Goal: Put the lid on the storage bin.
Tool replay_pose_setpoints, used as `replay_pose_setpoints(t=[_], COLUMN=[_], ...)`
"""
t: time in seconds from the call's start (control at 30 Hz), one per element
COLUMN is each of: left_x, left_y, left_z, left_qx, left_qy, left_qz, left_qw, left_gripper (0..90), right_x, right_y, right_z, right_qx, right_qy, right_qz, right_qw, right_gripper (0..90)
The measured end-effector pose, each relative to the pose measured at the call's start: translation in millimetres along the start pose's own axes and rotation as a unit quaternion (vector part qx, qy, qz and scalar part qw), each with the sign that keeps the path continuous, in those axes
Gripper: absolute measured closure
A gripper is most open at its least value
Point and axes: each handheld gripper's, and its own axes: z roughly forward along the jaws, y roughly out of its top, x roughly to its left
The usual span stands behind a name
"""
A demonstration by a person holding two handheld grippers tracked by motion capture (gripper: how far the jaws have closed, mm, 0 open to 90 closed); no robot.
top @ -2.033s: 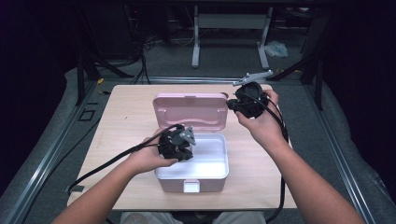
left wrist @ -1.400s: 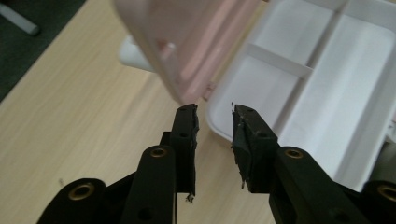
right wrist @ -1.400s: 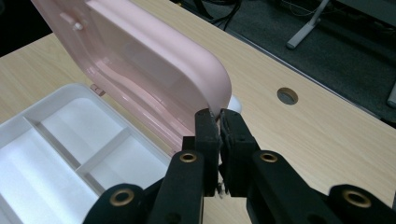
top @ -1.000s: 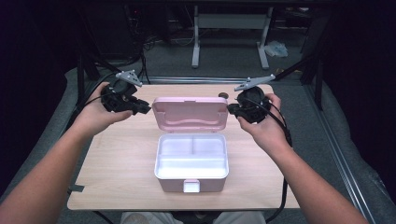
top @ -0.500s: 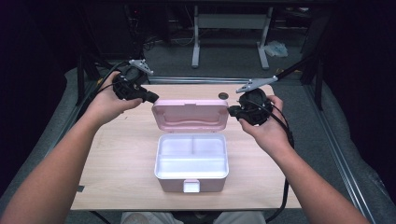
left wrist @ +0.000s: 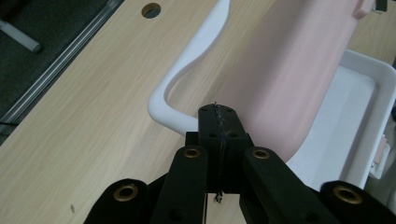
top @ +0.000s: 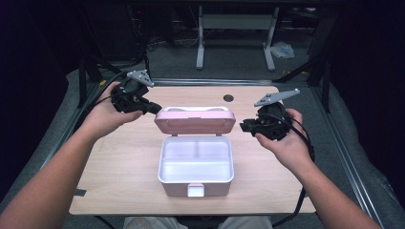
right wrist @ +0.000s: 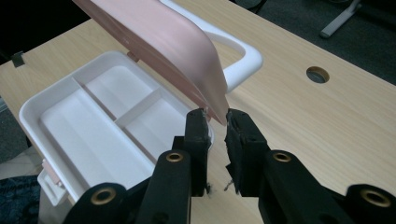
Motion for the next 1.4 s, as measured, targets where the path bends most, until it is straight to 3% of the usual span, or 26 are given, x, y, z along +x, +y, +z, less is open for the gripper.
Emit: replay_pose_setpoints(t=[0.23,0.37,0.5,0.67,0.9,1.1,1.23,1.27,1.4], left_x=[-13.3,-28.4,-43.8,-54.8,-55.8,-50.3,-46.4,-43.9,-38.1], left_y=[-16.7,-32.2,-49.2,-71.1,-87.6,-91.6,-95.5,-98.9,-106.9], left_z=[8.2,17.8,33.1,51.8,57.1,44.7,35.1,30.3,26.1], left_qx=[0.000,-0.004,0.003,0.014,0.005,-0.004,-0.021,-0.030,-0.036], left_qy=[-0.021,-0.040,-0.052,-0.056,-0.065,-0.049,-0.040,-0.027,-0.013], left_qz=[0.005,0.014,0.025,0.021,0.009,-0.001,-0.016,-0.023,-0.039], left_qw=[0.9998,0.9991,0.9983,0.9981,0.9978,0.9988,0.9988,0.9989,0.9985], left_gripper=[90.0,90.0,90.0,90.0,89.9,87.4,79.7,77.2,71.4], right_x=[-5.2,-6.3,-5.9,-4.5,-1.1,-1.9,-2.5,-2.6,-5.1], right_y=[-15.2,-19.7,-24.2,-30.4,-37.3,-39.2,-41.3,-42.3,-48.7], right_z=[-6.4,-5.4,-0.8,8.5,21.1,26.6,28.1,28.1,29.8], right_qx=[0.000,-0.001,0.004,0.009,0.019,0.024,0.026,0.026,0.029], right_qy=[0.001,0.002,0.003,0.005,0.007,0.004,0.000,0.000,-0.001], right_qz=[0.015,0.021,0.022,0.024,0.022,0.023,0.021,0.024,0.030], right_qw=[0.9999,0.9998,0.9997,0.9997,0.9995,0.9994,0.9994,0.9994,0.9991], right_gripper=[78.1,78.0,77.8,77.1,76.2,73.6,68.4,67.4,61.9])
